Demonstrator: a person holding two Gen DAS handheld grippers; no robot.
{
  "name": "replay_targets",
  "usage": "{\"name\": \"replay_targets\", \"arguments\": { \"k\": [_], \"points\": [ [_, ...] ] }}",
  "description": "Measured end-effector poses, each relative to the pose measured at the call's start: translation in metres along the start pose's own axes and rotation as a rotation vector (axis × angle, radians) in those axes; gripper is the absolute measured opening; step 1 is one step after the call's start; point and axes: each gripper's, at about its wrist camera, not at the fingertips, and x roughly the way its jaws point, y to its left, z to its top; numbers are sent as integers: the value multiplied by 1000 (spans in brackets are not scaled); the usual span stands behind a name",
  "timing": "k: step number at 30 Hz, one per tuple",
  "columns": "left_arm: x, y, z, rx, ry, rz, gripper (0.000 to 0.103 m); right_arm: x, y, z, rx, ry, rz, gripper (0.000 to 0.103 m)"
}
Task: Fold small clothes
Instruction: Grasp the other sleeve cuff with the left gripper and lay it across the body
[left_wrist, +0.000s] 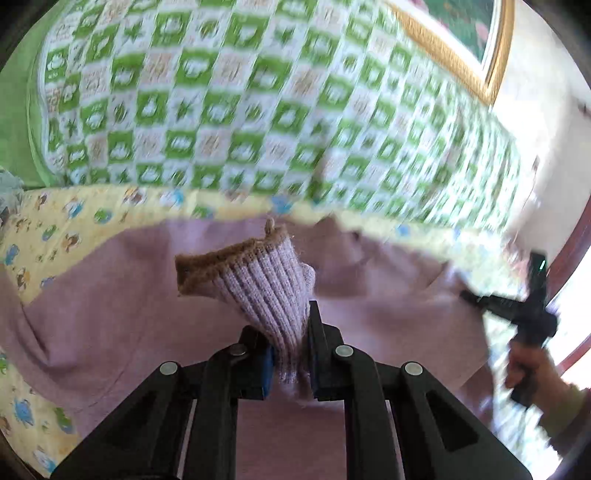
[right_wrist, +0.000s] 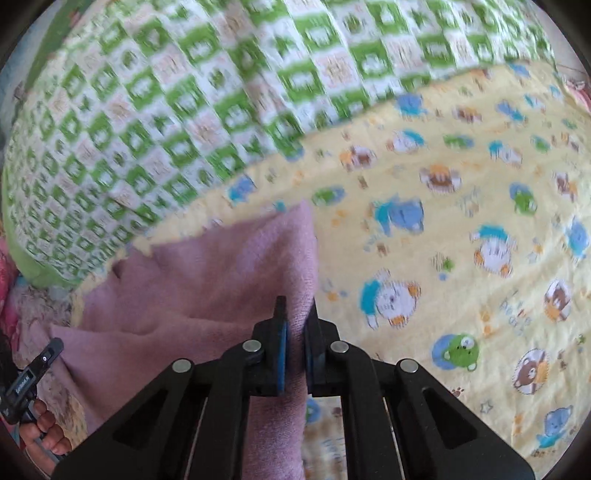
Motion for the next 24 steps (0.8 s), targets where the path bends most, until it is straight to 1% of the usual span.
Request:
{"name": "replay_targets", "arguments": {
  "k": [2, 3, 5, 6, 7, 9, 10, 11, 12, 14, 16, 18, 20, 21, 22, 23, 24],
  "points": [
    [15, 11, -14, 38, 46, 42, 16, 4, -1, -4, -2, -2, -10, 8],
    [14, 22, -27, 66, 79, 66, 17, 4, -1, -4, 9, -7, -9, 8],
    [22, 32, -44, 112, 145, 116, 24, 5, -2, -4, 28, 11, -7, 10],
    [20, 36, -50, 113, 162, 119, 25, 4, -1, -3, 32, 22, -29, 17],
    [20, 39, -54, 106, 178, 120, 30, -1, 0, -3, 27, 25, -65, 22],
    [10, 45, -63, 85, 188, 133, 35, -16, 6, -4, 14, -1, -132, 46],
    [5, 46, -67, 83, 198, 148, 40, -25, 7, -5, 10, -24, -145, 50],
    [-2, 46, -73, 83, 214, 169, 43, -35, 12, -7, 1, -54, -138, 51],
    [-7, 46, -78, 73, 224, 174, 43, -45, 21, -9, -17, -77, -101, 51],
    [-15, 49, -86, 37, 252, 185, 43, -51, 35, -13, -48, -74, -33, 51],
    [-22, 50, -94, 4, 269, 176, 43, -45, 57, -22, -84, -32, 59, 51],
    [-24, 45, -105, 3, 295, 189, 43, -30, 83, -37, -134, 47, 165, 51],
    [-23, 41, -113, 18, 308, 209, 43, -16, 99, -52, -173, 107, 232, 51],
    [-24, 41, -115, 14, 310, 211, 43, -4, 106, -59, -185, 162, 258, 52],
    [-25, 41, -115, 8, 311, 210, 43, 5, 109, -66, -188, 202, 249, 52],
    [-28, 41, -113, -4, 302, 204, 43, 19, 106, -71, -191, 241, 177, 52],
    [-33, 43, -111, -18, 289, 200, 43, 25, 102, -75, -193, 248, 83, 52]
  ]
}}
